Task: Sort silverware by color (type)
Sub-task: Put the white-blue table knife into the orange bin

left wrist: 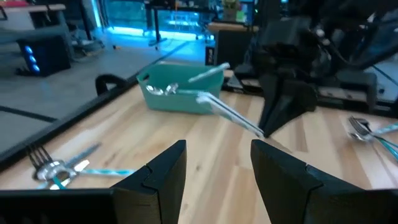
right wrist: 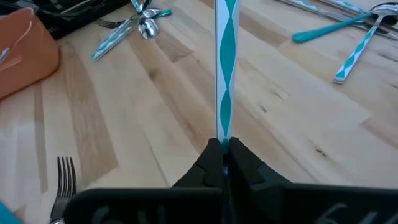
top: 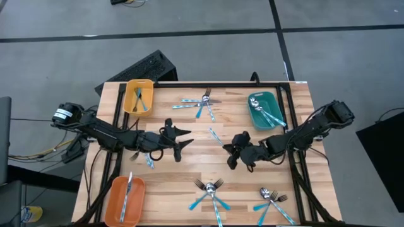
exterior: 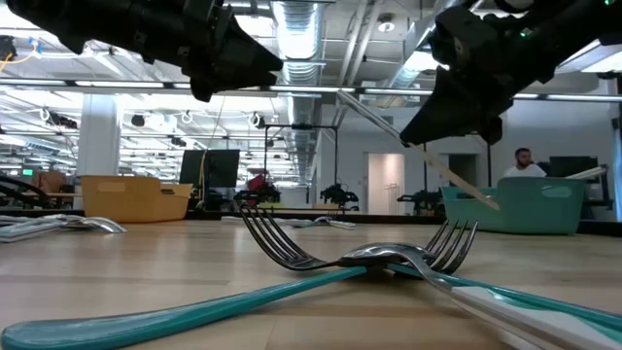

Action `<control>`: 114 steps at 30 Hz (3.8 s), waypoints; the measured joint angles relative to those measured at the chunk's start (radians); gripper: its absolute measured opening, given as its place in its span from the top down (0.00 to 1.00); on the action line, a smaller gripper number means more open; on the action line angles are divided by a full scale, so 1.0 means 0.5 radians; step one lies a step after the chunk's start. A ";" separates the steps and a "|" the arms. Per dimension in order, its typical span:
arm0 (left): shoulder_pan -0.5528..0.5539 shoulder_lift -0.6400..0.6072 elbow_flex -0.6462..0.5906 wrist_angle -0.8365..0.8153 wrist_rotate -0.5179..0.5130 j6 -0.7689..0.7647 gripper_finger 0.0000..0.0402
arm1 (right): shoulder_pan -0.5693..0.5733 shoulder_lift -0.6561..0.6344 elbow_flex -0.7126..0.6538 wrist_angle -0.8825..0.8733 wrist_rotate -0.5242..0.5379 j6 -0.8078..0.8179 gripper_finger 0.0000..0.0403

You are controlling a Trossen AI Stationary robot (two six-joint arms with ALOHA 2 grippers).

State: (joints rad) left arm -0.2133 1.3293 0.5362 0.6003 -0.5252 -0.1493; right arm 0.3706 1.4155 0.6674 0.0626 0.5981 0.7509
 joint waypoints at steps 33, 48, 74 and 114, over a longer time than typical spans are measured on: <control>0.454 0.247 0.191 0.479 0.622 0.103 0.45 | -0.384 -0.005 0.237 0.536 0.048 -1.324 0.96; 0.507 0.323 0.372 0.484 0.625 0.276 0.77 | -0.394 -0.004 0.237 0.560 0.007 -1.550 0.95; -0.025 -0.518 1.262 -3.462 0.683 -1.458 0.92 | -0.540 -0.004 0.235 -0.018 -0.063 -1.003 0.64; -0.660 -0.329 1.218 -3.562 1.726 -1.991 0.92 | -0.421 -0.043 0.239 -0.022 -0.208 -0.716 0.64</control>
State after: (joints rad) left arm -0.5432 1.1646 1.1451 -1.1805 0.3378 -1.1451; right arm 0.1600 1.3940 0.7868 0.0517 0.4942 0.3931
